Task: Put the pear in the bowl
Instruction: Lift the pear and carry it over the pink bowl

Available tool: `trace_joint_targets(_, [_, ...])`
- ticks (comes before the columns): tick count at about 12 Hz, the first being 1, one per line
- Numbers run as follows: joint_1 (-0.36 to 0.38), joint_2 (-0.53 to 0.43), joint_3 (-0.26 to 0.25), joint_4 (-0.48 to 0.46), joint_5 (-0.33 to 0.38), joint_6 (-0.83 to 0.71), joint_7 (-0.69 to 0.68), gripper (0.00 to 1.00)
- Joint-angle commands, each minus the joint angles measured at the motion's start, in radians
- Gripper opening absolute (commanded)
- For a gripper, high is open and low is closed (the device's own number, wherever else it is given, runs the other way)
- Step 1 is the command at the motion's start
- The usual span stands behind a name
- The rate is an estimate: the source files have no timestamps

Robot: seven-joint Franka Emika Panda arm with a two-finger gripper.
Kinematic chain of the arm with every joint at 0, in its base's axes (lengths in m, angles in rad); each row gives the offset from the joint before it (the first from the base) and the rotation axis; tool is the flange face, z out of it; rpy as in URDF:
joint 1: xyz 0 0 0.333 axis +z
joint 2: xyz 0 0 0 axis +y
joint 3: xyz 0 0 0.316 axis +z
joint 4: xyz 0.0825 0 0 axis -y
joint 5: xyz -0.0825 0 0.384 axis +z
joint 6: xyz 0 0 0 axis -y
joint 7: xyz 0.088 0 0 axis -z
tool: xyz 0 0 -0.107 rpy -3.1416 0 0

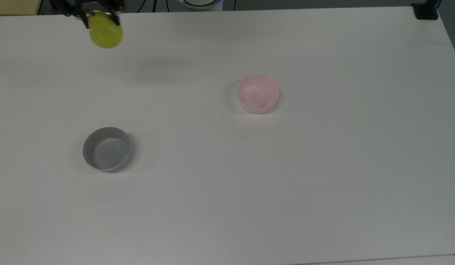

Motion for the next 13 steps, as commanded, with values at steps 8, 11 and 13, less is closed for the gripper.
trace_joint_targets(8, [0.309,-0.041,0.122,-0.236,0.067,0.253,0.523,0.0])
trace_joint_targets(11, [0.351,0.019,0.162,-0.313,0.067,0.438,0.613,0.0])
trace_joint_targets(13, [0.351,0.075,0.206,-0.313,0.069,0.483,0.642,0.0])
